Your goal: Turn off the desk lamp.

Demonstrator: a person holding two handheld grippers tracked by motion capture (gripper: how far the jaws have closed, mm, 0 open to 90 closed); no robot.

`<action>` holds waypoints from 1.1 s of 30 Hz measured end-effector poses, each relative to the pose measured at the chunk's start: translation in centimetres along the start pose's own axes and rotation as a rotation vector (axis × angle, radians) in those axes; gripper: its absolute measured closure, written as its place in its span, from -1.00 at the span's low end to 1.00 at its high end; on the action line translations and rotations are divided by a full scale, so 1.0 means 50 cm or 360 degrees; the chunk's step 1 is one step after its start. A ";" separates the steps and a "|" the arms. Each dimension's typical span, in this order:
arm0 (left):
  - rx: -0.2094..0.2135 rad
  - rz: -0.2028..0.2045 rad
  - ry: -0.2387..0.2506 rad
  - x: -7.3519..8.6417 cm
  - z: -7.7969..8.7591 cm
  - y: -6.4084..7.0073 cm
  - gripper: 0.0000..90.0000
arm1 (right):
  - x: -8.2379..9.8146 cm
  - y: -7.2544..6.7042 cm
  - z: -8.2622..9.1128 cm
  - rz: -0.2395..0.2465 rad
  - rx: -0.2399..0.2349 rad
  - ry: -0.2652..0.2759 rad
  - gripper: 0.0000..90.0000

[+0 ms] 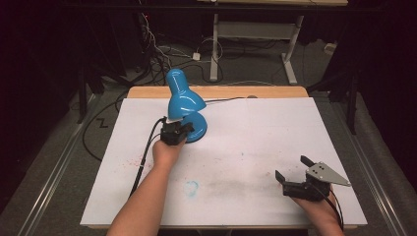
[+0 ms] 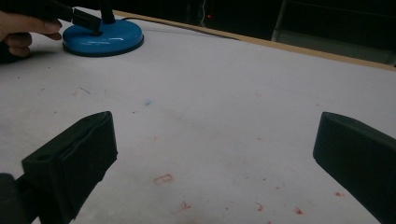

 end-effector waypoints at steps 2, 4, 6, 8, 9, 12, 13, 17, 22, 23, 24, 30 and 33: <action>-0.0018 -0.0028 0.0001 0.000 0.002 0.000 0.96 | 0.000 0.000 0.000 -0.0002 0.0000 0.0000 -0.99; -0.0007 -0.0029 -0.0005 0.000 0.006 0.001 0.96 | 0.001 0.000 0.000 -0.0007 0.0000 -0.0002 -0.99; -0.0013 -0.0046 -0.0017 0.000 0.011 -0.002 0.96 | 0.001 0.000 0.000 -0.0007 0.0000 -0.0004 -0.99; -0.0010 -0.0044 -0.0013 0.000 0.015 -0.002 0.96 | 0.001 0.000 -0.001 -0.0009 -0.0001 -0.0003 -0.99; -0.0010 -0.0046 -0.0014 0.000 0.017 -0.002 0.96 | 0.001 0.000 -0.001 -0.0009 -0.0001 -0.0003 -0.99; -0.0006 -0.0041 -0.0009 0.001 0.022 -0.001 0.96 | 0.000 0.000 -0.001 -0.0006 0.0000 0.0000 -0.99; -0.0006 -0.0063 -0.0017 0.002 0.025 -0.002 0.96 | 0.000 0.000 -0.001 -0.0006 0.0000 0.0000 -0.99; 0.0011 -0.0027 0.0014 0.002 0.031 0.007 0.96 | 0.000 0.000 -0.001 -0.0004 -0.0001 -0.0001 -0.99; 0.0011 -0.0014 0.0018 0.009 0.036 0.009 0.96 | 0.000 -0.001 -0.001 -0.0004 0.0000 -0.0002 -0.99; 0.0011 -0.0023 0.0016 0.011 0.038 0.009 0.96 | 0.000 -0.001 -0.001 -0.0005 0.0001 -0.0003 -0.99; 0.0014 -0.0005 0.0029 0.011 0.040 0.009 0.96 | 0.000 -0.001 -0.001 -0.0004 0.0002 -0.0003 -0.99; 0.0029 0.0053 0.0062 0.023 0.048 0.009 0.96 | 0.000 -0.002 -0.001 0.0002 0.0002 -0.0005 -0.99; 0.0033 0.0021 0.0028 0.033 0.052 0.010 0.96 | 0.000 -0.003 0.000 0.0003 0.0001 -0.0006 -0.99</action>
Point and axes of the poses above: each handheld gripper's, and its own axes: z roughly backward along the jaws, x roughly out of its underside, y roughly to its right, the point moved 7 cm from there along -z, roughly forward along the jaws, and after that the axes turned 8 degrees about z, right-handed, at the moved point
